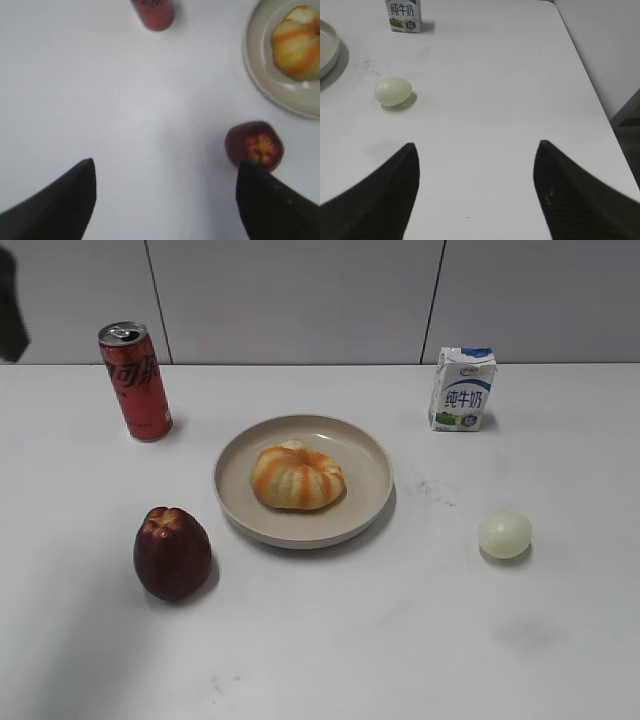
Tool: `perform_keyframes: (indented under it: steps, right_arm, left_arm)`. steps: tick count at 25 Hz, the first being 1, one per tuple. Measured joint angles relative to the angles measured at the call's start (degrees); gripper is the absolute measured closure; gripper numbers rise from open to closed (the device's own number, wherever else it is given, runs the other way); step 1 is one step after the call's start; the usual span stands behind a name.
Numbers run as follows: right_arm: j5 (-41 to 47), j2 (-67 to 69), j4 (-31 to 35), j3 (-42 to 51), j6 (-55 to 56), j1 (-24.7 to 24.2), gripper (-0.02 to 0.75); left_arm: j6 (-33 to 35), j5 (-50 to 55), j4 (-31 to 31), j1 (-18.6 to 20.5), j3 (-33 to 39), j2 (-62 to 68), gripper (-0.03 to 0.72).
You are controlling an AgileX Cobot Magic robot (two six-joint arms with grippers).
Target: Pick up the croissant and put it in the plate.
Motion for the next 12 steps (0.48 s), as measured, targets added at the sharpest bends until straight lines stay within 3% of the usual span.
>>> perform_keyframes:
  steps: [6, 12]
  right_arm:
    - [0.0, 0.0, 0.0, 0.0, 0.0, 0.0, 0.197]
    - [0.0, 0.0, 0.0, 0.0, 0.0, 0.0, 0.197]
  left_arm:
    - [-0.47, -2.58, 0.25, 6.83, 19.25, -14.9, 0.036]
    - [-0.53, -8.41, -0.71, 8.02, 36.16, -32.14, 0.041]
